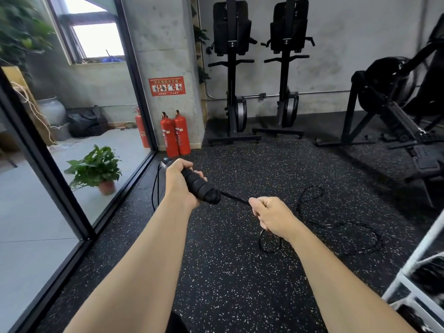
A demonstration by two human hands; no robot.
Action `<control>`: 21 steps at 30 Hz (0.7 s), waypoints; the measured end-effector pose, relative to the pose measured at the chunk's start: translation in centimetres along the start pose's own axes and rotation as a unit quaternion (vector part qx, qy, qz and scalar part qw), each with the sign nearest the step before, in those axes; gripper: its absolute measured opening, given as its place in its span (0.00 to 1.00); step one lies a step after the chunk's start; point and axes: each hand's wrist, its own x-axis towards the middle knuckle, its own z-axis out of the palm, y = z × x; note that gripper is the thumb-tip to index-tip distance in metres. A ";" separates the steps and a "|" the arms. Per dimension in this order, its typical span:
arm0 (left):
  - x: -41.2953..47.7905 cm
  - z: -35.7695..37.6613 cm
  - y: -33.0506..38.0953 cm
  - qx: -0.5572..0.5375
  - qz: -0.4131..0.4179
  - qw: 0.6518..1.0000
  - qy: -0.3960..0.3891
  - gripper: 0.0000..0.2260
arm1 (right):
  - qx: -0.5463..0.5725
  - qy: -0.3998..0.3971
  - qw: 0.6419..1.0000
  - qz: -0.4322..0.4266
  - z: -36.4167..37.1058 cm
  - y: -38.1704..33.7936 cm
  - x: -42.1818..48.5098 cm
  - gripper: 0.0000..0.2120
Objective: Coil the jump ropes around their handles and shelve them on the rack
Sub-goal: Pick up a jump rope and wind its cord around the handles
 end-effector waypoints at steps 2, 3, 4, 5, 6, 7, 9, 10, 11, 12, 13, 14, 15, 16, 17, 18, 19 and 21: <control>-0.4 0.2 -1.2 0.006 -0.026 0.999 -0.039 0.07 | -0.029 0.039 0.999 -0.021 0.8 -0.9 0.8 0.19; -0.8 0.4 -2.2 0.013 -0.047 0.997 -0.059 0.08 | -0.048 0.046 0.997 -0.036 1.3 -1.7 1.0 0.19; -1.3 0.8 -3.2 0.015 -0.071 0.994 -0.081 0.10 | -0.063 0.042 0.996 -0.048 1.8 -2.4 1.3 0.18; -1.7 1.0 -4.1 0.013 -0.090 0.991 -0.099 0.10 | -0.067 0.034 0.996 -0.054 2.2 -3.1 1.4 0.16; -1.9 1.2 -4.7 0.007 -0.098 0.989 -0.107 0.09 | -0.058 0.021 0.997 -0.051 2.5 -3.4 1.6 0.15; -1.9 1.2 -4.9 -0.003 -0.096 0.990 -0.103 0.08 | -0.032 0.004 0.999 -0.040 2.4 -3.5 1.8 0.15; -1.7 0.8 -4.5 -0.029 -0.084 0.993 -0.078 0.06 | 0.053 -0.026 0.998 -0.016 1.9 -3.3 1.5 0.14; -1.4 0.5 -4.1 -0.042 -0.078 0.994 -0.065 0.05 | 0.103 -0.032 0.994 -0.006 1.5 -3.1 1.4 0.14; -1.4 0.3 -3.7 -0.054 -0.073 0.994 -0.055 0.04 | 0.150 -0.032 0.988 0.004 1.1 -2.8 1.2 0.14; -1.2 0.1 -3.3 -0.067 -0.070 0.994 -0.048 0.06 | 0.183 -0.032 0.982 0.017 0.5 -2.5 1.0 0.14; -1.2 -0.2 -3.0 -0.081 -0.069 0.993 -0.048 0.06 | 0.195 -0.036 0.980 0.031 0.0 -2.3 0.7 0.14; -1.1 -0.3 -2.6 -0.095 -0.069 0.992 -0.050 0.06 | 0.191 -0.047 0.980 0.042 -0.5 -2.0 0.5 0.14; -1.0 -0.5 -2.3 -0.111 -0.070 0.990 -0.050 0.05 | 0.184 -0.066 0.979 0.050 -0.9 -1.7 0.3 0.14; -0.9 -0.6 -2.1 -0.127 -0.070 0.988 -0.049 0.05 | 0.184 -0.089 0.978 0.052 -1.1 -1.4 0.2 0.14; -0.8 -0.7 -1.8 -0.141 -0.069 0.986 -0.049 0.04 | 0.189 -0.113 0.974 0.051 -1.2 -1.3 0.1 0.14; -0.7 -0.8 -1.7 -0.153 -0.068 0.985 -0.048 0.04 | 0.197 -0.134 0.970 0.048 -1.1 -1.2 -0.1 0.14; -0.7 -0.9 -1.7 -0.159 -0.066 0.984 -0.046 0.04 | 0.209 -0.151 0.965 0.043 -0.9 -1.2 -0.1 0.15; -0.8 -0.9 -1.7 -0.158 -0.063 0.985 -0.037 0.05 | 0.241 -0.171 0.955 0.032 -0.7 -1.3 -0.2 0.16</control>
